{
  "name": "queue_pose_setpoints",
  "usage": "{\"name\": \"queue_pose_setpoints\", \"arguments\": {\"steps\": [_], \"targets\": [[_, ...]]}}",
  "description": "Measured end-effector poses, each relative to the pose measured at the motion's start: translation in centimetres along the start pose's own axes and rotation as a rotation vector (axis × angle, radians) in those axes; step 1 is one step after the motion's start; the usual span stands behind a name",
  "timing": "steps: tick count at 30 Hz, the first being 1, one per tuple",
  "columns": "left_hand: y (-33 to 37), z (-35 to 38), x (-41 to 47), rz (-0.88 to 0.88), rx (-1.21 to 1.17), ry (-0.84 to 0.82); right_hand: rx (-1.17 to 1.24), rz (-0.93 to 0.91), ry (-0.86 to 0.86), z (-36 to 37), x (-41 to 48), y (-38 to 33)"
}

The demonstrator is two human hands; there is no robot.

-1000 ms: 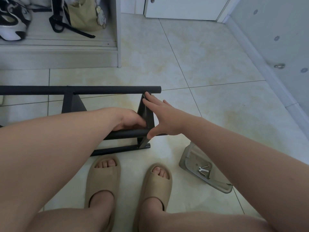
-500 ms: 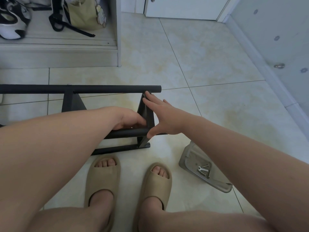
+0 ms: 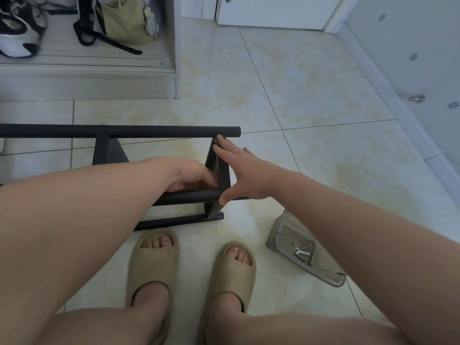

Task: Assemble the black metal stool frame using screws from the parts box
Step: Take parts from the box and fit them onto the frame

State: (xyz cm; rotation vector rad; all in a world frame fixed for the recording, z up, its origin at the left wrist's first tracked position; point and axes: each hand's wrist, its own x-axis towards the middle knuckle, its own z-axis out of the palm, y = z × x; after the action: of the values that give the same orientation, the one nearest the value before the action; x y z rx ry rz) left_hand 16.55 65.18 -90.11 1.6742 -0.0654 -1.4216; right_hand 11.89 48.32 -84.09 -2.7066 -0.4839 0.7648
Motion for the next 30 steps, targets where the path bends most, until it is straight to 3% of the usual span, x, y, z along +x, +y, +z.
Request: {"name": "queue_pose_setpoints", "arguments": {"steps": [5, 11, 16, 22, 30], "targets": [[0.39, 0.14, -0.05, -0.088, 0.059, 0.041, 0.001, -0.004, 0.003, 0.06, -0.11, -0.02], [0.11, 0.21, -0.16, 0.000, 0.053, 0.058, 0.005, -0.004, 0.004, 0.02, -0.04, 0.00], [-0.26, -0.09, 0.13, 0.029, 0.021, -0.029, 0.014, -0.004, 0.001, 0.07, 0.01, 0.08], [0.00, 0.01, 0.29, -0.069, 0.020, -0.017, 0.012, -0.008, 0.006, 0.13, 0.00, 0.18], [-0.49, -0.02, 0.42, 0.075, -0.055, -0.018, 0.021, -0.018, 0.007, 0.21, -0.12, 0.26]]}}
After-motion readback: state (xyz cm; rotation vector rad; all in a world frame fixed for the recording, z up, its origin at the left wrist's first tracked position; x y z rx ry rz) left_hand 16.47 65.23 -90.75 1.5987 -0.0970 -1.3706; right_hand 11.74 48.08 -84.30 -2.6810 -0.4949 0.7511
